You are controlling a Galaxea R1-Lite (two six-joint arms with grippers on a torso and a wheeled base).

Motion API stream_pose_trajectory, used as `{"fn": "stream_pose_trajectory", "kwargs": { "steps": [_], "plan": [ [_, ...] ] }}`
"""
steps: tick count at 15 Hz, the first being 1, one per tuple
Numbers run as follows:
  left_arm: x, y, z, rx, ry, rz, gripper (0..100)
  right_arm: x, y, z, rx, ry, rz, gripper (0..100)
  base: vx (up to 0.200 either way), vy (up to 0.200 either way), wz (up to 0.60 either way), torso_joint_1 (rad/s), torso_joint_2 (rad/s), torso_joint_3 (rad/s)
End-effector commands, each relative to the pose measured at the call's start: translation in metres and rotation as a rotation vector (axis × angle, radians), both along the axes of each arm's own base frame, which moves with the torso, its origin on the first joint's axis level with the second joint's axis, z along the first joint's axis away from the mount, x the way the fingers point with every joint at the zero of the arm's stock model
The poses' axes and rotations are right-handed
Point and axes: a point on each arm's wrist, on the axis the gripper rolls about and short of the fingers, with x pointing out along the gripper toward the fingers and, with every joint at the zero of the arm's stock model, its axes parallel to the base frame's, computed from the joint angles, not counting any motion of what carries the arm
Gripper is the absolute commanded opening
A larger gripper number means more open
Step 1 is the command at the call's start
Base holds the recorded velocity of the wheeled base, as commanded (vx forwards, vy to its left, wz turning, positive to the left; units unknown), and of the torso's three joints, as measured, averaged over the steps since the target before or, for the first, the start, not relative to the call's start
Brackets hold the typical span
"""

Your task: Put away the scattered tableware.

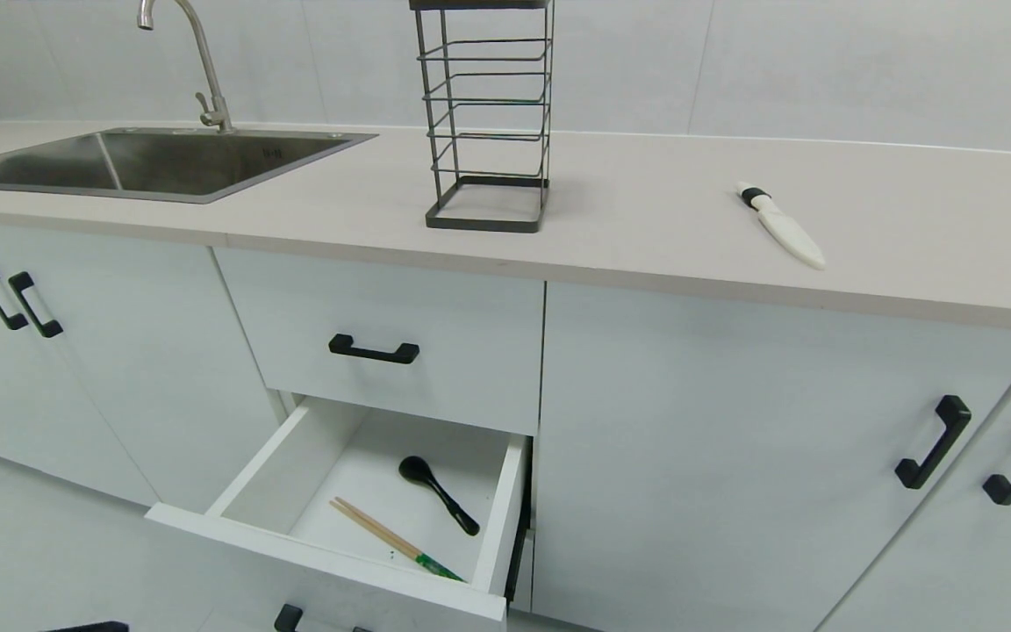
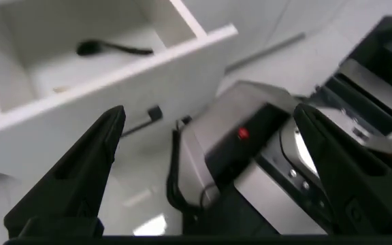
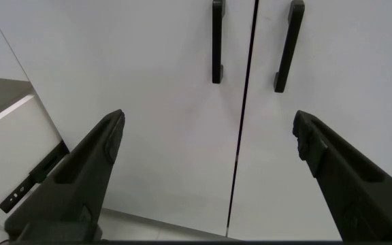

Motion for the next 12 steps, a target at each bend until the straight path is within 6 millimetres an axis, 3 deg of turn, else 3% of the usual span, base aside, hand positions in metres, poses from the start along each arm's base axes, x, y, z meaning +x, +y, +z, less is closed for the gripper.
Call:
{"fn": "stream_pose_trajectory", "kwargs": {
  "steps": [1,4,12],
  "plan": [
    [0.017,-0.006,-0.030,0.039,0.269,-0.037,100,0.000,0.000,0.000,-0.001,0.001,0.000,100,0.000,0.000,0.00,0.000,0.00,0.000],
    [0.014,-0.006,-0.048,0.033,0.400,-0.065,100,0.000,0.000,0.000,0.000,0.002,0.000,100,0.000,0.000,0.00,0.000,0.00,0.000],
    [0.027,-0.010,-0.052,0.029,0.534,-0.036,100,0.000,0.000,0.000,0.000,0.002,0.000,100,0.000,0.000,0.00,0.000,0.00,0.000]
  ]
}}
